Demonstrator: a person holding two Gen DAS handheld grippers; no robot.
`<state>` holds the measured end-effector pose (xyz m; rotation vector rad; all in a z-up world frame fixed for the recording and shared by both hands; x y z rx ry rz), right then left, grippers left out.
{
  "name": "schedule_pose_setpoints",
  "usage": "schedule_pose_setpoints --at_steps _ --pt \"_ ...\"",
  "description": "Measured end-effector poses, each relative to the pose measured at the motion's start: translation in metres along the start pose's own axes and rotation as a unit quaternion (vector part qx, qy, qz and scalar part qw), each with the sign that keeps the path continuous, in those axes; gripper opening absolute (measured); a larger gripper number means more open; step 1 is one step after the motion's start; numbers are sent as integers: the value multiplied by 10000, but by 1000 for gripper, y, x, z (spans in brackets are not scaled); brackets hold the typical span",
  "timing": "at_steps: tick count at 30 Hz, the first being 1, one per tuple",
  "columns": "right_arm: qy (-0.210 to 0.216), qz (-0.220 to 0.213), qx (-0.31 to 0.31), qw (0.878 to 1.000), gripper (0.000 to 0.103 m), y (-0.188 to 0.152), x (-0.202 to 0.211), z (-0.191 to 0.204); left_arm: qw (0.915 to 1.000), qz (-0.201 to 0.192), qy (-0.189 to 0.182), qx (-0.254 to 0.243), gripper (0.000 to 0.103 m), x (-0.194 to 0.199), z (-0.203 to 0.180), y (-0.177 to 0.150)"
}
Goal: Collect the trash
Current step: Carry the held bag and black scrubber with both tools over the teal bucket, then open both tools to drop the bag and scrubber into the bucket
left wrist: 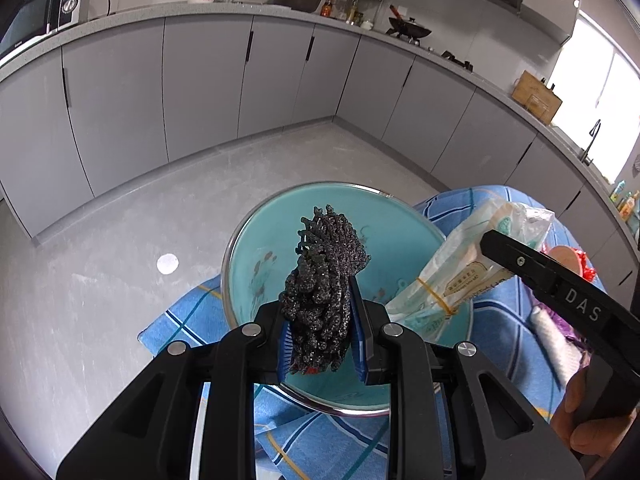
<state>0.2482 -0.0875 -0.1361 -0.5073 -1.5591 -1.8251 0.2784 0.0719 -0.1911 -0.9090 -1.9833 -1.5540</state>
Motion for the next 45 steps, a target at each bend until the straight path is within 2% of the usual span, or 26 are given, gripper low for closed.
schedule_pose_setpoints --at_steps 21,24,25,26,29,31,36,40,42,45 --pt "-12 507 284 9983 25 -11 -47 15 9991 390 165 -27 24 -35 9 -14" --pt "59 593 315 9977 29 -12 -52 18 9989 412 222 -32 24 -37 10 -16" --pt "33 587 326 9977 36 -12 -53 17 9988 418 243 -27 24 -38 10 -16" --pt "20 559 326 9979 38 -12 -53 15 9988 423 256 -25 24 -38 11 -16" --pt "24 509 299 9983 38 -10 -51 13 9987 408 302 -33 25 -36 11 -15" --pt "40 480 266 9985 43 -9 -49 12 9987 403 318 -21 27 -35 12 -14" --pt "38 300 175 9994 45 -2 -39 7 9986 340 404 -41 50 -30 12 -14" --pt "57 172 67 9998 45 3 -27 2 9983 250 515 -54 61 -23 13 -11" --pt "69 139 43 9999 45 4 -23 1 9981 190 577 -40 71 -19 13 -9" --pt "95 84 21 9999 50 4 -14 1 9978 98 653 -111 73 -11 10 -6"
Point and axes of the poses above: each gripper's, at about its wrist camera, not at the fingertips, and x roughly against the way its jaws point, z to its left, y to its top, the point moved 10 cm from there along -x, roughly the way its jaws point, and after that the axes turned 2 degrees about -y, right-handed, at the moved point
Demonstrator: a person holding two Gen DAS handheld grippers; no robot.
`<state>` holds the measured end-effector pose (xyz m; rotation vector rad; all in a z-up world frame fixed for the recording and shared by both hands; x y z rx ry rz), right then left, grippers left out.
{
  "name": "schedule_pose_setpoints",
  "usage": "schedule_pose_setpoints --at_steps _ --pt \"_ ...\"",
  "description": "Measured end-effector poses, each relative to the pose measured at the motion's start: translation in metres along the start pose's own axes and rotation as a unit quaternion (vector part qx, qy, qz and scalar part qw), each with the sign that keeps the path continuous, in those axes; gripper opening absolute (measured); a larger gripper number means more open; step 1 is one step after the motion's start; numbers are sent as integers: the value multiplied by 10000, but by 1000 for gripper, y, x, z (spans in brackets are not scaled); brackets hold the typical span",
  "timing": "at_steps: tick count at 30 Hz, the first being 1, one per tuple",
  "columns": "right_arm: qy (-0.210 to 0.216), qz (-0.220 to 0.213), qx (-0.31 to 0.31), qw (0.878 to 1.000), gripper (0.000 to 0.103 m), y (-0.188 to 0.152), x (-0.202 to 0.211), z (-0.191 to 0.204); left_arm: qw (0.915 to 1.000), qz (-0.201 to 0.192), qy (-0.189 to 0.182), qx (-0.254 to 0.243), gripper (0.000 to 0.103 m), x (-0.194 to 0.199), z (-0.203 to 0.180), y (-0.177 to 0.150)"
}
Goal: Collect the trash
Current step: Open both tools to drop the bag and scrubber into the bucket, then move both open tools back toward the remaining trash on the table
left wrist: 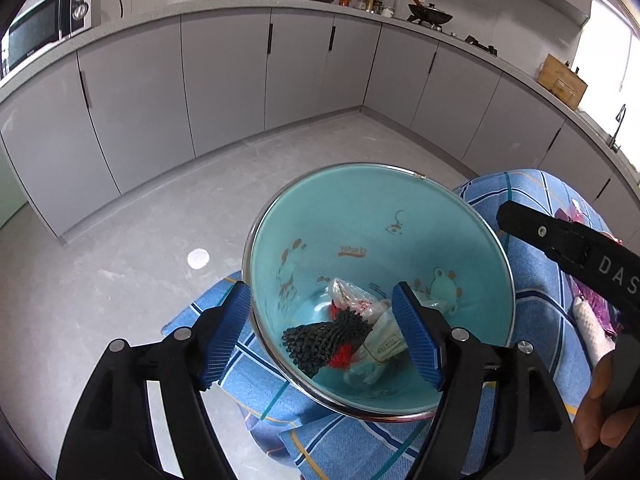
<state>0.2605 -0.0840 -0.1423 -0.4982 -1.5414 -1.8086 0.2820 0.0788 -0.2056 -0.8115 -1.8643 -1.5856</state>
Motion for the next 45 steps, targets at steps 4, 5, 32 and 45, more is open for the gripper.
schedule_pose_setpoints --at_steps 4,5,32,45 --pt "-9 -130 -66 9999 56 2 13 -3 9999 -116 87 8 81 11 -3 2" --pt "-13 -154 -77 9999 56 3 16 -3 9999 -137 96 6 82 13 -4 3" --pt "-871 -983 -1142 9847 56 -23 141 -148 9961 -379 -323 -733 94 55 -112 -1" --pt "-1347 -1083 -1570 9723 56 -60 186 -215 9915 -157 -649 -1117 94 53 -171 -27"
Point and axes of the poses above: each gripper's, at about its wrist camera, not at the fingertips, and x roughly against the way its jaws point, z to its left, y to its top, the point moved 10 cm from there along -x, roughly the way its jaws point, and after that the axes turned 2 degrees about -y, right-handed, at the moved point
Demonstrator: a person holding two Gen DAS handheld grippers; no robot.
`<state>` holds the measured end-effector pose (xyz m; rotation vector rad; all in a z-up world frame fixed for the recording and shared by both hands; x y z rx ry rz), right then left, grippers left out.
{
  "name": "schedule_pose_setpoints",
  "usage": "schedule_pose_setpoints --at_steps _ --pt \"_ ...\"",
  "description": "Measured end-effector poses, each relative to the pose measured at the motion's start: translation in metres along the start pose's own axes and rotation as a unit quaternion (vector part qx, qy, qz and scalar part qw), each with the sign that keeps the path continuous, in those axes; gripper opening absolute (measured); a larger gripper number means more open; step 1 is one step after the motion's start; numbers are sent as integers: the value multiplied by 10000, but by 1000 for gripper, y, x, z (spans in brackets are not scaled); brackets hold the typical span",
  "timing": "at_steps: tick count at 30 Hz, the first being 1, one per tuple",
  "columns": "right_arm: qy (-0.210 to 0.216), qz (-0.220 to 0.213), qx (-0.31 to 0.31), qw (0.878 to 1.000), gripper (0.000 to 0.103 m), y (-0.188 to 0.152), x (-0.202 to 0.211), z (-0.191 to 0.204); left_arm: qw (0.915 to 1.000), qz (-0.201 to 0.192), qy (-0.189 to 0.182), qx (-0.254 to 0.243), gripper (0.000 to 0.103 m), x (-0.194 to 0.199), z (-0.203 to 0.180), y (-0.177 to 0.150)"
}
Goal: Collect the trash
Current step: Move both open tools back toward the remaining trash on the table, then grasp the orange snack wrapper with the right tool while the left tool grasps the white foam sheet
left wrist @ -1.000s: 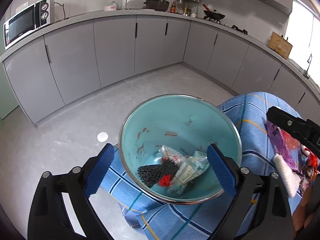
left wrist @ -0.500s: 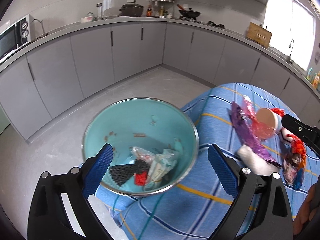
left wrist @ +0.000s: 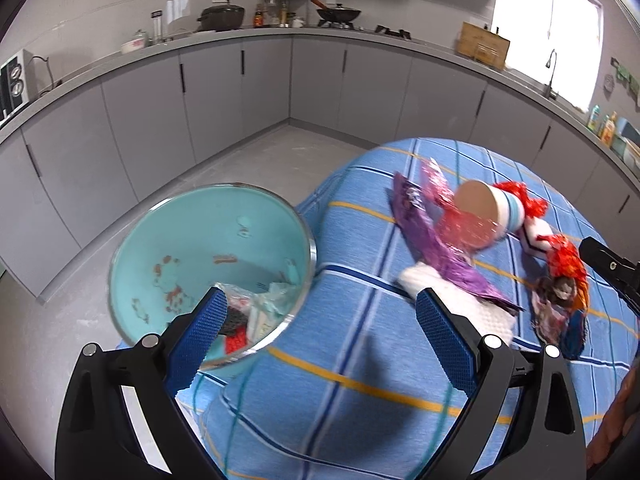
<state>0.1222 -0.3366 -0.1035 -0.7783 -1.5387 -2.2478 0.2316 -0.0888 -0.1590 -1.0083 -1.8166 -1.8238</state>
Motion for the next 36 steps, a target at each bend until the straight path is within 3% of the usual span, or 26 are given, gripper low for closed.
schedule_pose_setpoints --at_steps 7,12,18,28,32,36 --pt "-301 -12 -231 9993 54 -6 13 -47 9994 151 -182 -249 92 -12 -40 -11" --pt "-392 6 -347 9986 53 -11 20 -70 9987 284 -267 -339 84 -22 -66 -18" --pt "-427 61 -463 9980 51 -19 23 -89 9985 458 -227 -180 82 -34 -77 -24" --pt "-247 162 -560 9980 50 -18 14 -92 9986 507 -77 -128 80 -40 -88 -29" --pt "-163 231 -561 9980 49 -19 5 -87 9982 600 -60 0 72 -46 -90 -35" --pt "-99 325 -550 9979 47 -19 -5 -83 9985 548 -19 18 71 -48 -91 -33"
Point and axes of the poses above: each gripper's, at about its wrist camera, not at the fingertips, and x roughly against the way its jaws point, z to its left, y to its top, the point moved 10 cm from there along -x, roughly the way its jaws point, and after that the axes turned 2 degrees about -y, right-handed, at the moved point
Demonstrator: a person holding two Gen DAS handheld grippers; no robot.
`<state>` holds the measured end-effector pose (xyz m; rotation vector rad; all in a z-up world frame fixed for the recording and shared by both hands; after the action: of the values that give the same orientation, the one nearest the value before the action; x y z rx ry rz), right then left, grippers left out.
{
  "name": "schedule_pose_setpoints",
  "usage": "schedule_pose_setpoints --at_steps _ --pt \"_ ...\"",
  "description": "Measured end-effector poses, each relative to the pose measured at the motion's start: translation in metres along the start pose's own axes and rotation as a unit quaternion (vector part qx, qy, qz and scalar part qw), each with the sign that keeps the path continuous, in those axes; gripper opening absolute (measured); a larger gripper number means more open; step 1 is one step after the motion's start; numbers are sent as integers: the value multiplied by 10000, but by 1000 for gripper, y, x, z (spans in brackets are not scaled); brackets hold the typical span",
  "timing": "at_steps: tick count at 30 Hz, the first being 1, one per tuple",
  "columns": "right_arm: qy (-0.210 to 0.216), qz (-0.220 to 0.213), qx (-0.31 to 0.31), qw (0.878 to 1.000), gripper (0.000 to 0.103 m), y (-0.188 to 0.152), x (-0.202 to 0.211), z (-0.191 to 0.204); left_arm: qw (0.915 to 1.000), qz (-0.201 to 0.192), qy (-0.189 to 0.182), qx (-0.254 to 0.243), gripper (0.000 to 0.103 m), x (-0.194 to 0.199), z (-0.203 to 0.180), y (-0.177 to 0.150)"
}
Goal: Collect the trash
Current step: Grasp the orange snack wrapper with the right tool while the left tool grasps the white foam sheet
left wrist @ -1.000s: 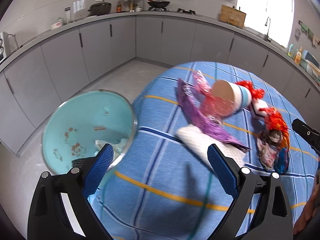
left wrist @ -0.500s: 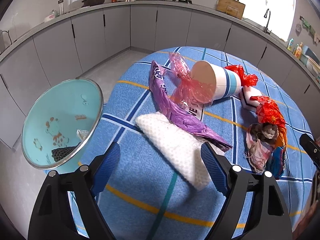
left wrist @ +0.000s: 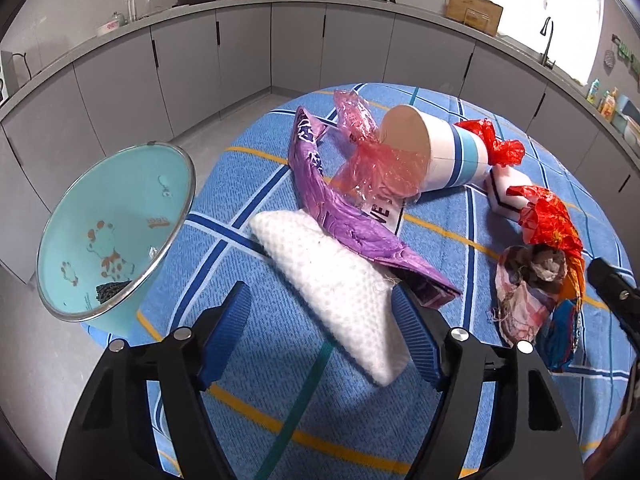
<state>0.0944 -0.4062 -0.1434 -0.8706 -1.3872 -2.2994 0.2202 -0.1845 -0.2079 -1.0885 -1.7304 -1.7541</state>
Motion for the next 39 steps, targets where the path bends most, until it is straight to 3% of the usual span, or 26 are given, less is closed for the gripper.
schedule_pose_setpoints --at_steps 4,5,10,15,23,39 --pt "42 247 -72 9997 35 -7 -13 2 9999 -18 -148 61 51 0 0 3" --pt "57 300 -83 9995 31 -9 -15 3 9998 -32 -220 12 39 0 -1 4" --pt "92 348 -82 9993 20 -11 -14 4 9983 23 -585 -15 20 2 -2 2" --pt "133 255 -68 9996 19 -8 -2 5 9971 -42 -747 -161 18 15 -1 0" --pt "243 -137 -51 9996 18 2 32 15 9961 -375 -684 -414 18 50 18 1" --pt "574 -219 336 9975 18 1 46 79 9956 -802 -483 -37 18 86 71 19"
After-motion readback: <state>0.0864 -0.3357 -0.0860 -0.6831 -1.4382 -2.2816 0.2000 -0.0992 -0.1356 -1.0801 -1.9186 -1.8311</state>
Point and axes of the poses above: each gripper's, at about its wrist camera, not at the fingertips, and x roughly against the way its jaws point, z to its left, y to its top, the point moved 10 cm from there along -x, roughly the way its jaws point, and after that the axes turned 2 degrees about -y, right-handed, at the moved point
